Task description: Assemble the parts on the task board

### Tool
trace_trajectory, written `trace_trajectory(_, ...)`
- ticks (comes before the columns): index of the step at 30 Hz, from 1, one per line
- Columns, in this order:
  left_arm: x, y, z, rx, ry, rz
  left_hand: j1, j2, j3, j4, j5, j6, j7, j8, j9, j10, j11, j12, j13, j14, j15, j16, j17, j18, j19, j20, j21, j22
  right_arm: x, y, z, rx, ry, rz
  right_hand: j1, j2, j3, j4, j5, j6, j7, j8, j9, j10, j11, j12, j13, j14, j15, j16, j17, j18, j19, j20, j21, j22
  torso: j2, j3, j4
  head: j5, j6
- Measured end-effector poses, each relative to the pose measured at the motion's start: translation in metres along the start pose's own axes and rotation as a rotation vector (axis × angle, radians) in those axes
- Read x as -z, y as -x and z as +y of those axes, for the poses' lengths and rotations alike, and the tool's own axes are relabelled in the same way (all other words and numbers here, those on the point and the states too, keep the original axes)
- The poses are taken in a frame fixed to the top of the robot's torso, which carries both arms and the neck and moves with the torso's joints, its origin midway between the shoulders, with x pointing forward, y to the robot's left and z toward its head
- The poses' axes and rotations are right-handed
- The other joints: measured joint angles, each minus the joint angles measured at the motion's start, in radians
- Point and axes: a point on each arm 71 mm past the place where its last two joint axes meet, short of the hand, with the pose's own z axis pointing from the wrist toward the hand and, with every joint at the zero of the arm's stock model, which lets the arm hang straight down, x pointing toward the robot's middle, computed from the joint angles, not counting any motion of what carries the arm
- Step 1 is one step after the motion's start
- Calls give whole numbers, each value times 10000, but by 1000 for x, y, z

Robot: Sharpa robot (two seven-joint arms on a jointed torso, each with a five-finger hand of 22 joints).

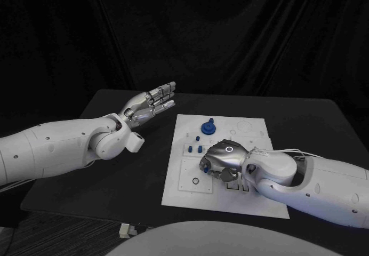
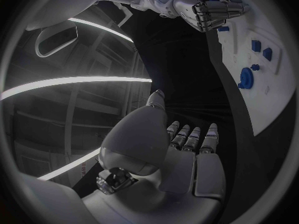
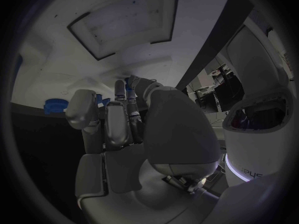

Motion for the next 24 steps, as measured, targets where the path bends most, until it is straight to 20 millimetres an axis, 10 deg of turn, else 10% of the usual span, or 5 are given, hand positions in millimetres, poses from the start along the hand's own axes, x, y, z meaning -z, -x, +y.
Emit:
trace_trajectory(11,0,0,1,16,22,16,38,39,28,-28,0,0,0,0,-1,0,0,0,-1,0,0,0,2,0,0,0,0,8,2,-1,-2,0,-79,29,-218,-143,30,194,-273,-1374,-336,-832,-613,-1180,221,-467,-275,-179,179,-391,-450,165,-232,160,-715,-1,-3,0,1,18,0)
trace_trajectory(24,0,0,1,27,48,24,78,-2,28,-27,0,36,36,0,5,0,0,0,7,0,0,0,6,0,-1,-1,0,7,2,-1,-2,-1,-101,24,-218,-142,-1,224,-341,-1407,-370,-846,-707,-1269,232,-468,-302,-180,179,-394,-471,164,-269,197,-755,-1,-1,2,1,-1,0)
